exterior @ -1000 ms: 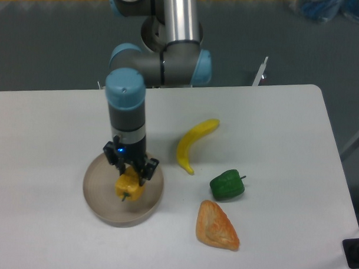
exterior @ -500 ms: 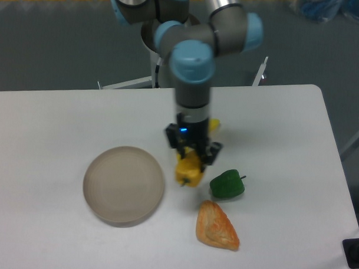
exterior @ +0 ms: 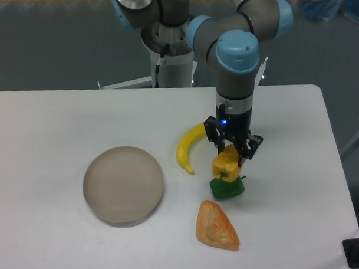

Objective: Pick up the yellow pepper from the plate
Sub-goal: 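Carry the held yellow pepper over toward the green pepper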

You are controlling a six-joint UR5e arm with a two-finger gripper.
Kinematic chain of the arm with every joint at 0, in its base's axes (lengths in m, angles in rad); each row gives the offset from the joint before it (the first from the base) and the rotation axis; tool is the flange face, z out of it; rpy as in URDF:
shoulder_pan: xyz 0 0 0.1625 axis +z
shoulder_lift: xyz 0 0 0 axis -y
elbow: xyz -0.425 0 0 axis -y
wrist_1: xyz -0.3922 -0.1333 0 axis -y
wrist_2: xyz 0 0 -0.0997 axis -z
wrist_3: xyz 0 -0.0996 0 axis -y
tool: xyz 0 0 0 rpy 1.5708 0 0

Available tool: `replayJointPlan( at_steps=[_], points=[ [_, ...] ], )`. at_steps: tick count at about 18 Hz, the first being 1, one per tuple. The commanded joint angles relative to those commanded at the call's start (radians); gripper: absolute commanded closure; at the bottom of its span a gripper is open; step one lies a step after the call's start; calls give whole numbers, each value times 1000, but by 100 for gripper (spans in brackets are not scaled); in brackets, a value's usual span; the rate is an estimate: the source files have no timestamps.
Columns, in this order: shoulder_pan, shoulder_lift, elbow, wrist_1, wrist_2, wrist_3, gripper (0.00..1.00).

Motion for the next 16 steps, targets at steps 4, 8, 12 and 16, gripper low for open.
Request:
replayJointPlan(
  at_steps=[4,8,12,16],
  points=[
    [-2,0,17,0,5,3,65],
    [-5,-2,17,0,9,-2,65],
    [-3,-3,18,0,8,-6,65],
    [-5,-3,21,0,9,-11,65]
  ],
)
